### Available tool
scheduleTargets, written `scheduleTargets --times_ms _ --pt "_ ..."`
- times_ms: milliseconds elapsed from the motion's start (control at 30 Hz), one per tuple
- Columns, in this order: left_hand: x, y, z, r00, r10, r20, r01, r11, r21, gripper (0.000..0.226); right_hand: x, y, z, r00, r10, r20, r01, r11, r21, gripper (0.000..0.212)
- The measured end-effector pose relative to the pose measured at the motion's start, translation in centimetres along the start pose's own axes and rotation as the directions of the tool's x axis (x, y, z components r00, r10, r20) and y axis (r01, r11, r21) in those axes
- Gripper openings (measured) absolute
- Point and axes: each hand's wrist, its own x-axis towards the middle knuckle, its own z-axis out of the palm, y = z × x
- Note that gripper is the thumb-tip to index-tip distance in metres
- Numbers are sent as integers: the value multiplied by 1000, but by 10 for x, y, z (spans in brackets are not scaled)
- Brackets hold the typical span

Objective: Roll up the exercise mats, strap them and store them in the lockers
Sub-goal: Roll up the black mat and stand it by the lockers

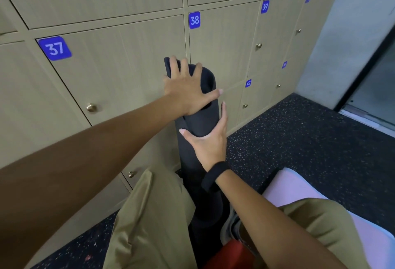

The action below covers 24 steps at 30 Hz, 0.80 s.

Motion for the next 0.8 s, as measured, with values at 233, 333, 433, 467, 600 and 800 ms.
scheduleTargets --times_ms 233,333,433,467,600,800 --pt "41 -31 -47 960 229 160 -266 923 279 127 0 11 -5 1000 -5 18 5 999 45 124" --pt "67 -53 -60 919 299 258 -359 904 231 110 -2 15 -13 999 -4 41 2 998 67 122" --pt "67 -52 -48 882 312 354 -317 948 -45 82 -4 22 -21 998 1 59 -5 998 70 120" --pt "64 -48 -42 868 327 374 -301 945 -130 77 -5 26 -23 998 6 64 -10 998 65 120" --pt "52 -32 -21 847 379 373 -303 920 -247 67 -12 46 -35 995 40 90 -45 998 49 124" --pt "33 -18 10 869 351 349 -290 932 -215 69 -21 68 -47 985 83 152 -88 996 28 132"
